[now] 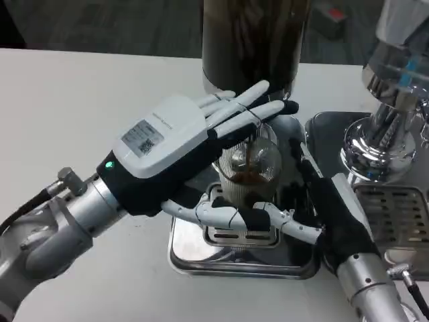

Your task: Grasp the cup under the faucet to collect the drink, then remove the cup.

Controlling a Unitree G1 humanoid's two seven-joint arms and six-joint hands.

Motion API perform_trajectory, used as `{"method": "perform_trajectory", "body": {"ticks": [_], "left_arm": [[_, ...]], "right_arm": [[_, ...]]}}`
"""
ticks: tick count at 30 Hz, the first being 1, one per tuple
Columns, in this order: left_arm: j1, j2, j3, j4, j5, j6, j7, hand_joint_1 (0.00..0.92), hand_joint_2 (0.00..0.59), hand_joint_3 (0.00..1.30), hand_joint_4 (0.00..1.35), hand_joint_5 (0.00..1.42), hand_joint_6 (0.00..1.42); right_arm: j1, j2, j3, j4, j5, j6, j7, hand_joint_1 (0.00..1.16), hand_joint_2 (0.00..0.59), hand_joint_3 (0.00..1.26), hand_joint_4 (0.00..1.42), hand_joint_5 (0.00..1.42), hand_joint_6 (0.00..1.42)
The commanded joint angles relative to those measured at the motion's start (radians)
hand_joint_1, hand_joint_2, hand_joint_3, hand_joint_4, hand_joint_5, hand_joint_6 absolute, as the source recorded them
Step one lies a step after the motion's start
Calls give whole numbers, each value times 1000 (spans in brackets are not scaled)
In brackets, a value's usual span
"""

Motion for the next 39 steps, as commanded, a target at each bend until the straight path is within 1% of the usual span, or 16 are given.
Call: {"method": "perform_trajectory", "body": {"ticks": [1,3,8,11,12,14,16,18,22,24,27,31,36,39], "left_arm": [[31,17,-33,23,53,-2,-47,0,132,106,0,191,163],[34,17,-26,19,48,1,-43,0,136,98,0,182,130],[72,12,47,19,4,31,7,0,143,76,0,120,52],[105,5,117,52,-22,61,72,0,145,67,0,87,28],[113,3,132,58,-29,66,83,0,146,65,0,84,26],[144,-5,175,73,-51,82,114,0,149,34,0,52,11],[187,-17,217,91,-66,117,145,0,148,3,0,25,0],[223,-24,241,126,-72,146,168,0,148,0,0,19,0],[276,-31,262,170,-80,165,197,0,148,0,0,18,0],[306,-31,265,180,-81,178,203,0,148,1,0,21,0],[326,-38,263,191,-91,189,195,0,155,5,0,30,0],[342,-53,254,212,-108,215,174,0,156,42,0,33,0],[343,-62,242,225,-110,222,159,0,157,49,0,33,0],[338,-64,236,234,-119,222,147,0,157,52,0,33,0]], "right_arm": [[-18,6,1,22,15,-26,10,702,172,0,0,0,0],[-17,8,2,26,17,-30,11,702,173,0,0,0,0],[-18,15,1,35,25,-38,14,702,173,0,0,0,0],[-16,14,4,36,20,-43,15,702,173,0,0,0,0],[-15,14,4,35,20,-44,15,702,173,0,0,0,0],[-13,19,1,41,29,-46,15,702,173,0,0,0,0],[-10,23,-3,47,40,-51,19,702,173,0,0,0,0],[-10,22,-2,53,45,-58,23,702,173,0,0,0,0],[-11,30,-2,61,60,-67,28,702,173,0,0,0,0],[-13,32,-4,66,71,-73,30,702,173,0,0,0,0],[-17,31,-4,71,68,-83,28,702,173,0,0,0,0],[-26,18,23,65,13,-93,12,705,172,0,0,0,0],[-32,25,31,88,4,-94,7,714,166,0,0,0,0],[-35,26,35,87,-3,-97,0,740,157,0,0,0,0]]}}
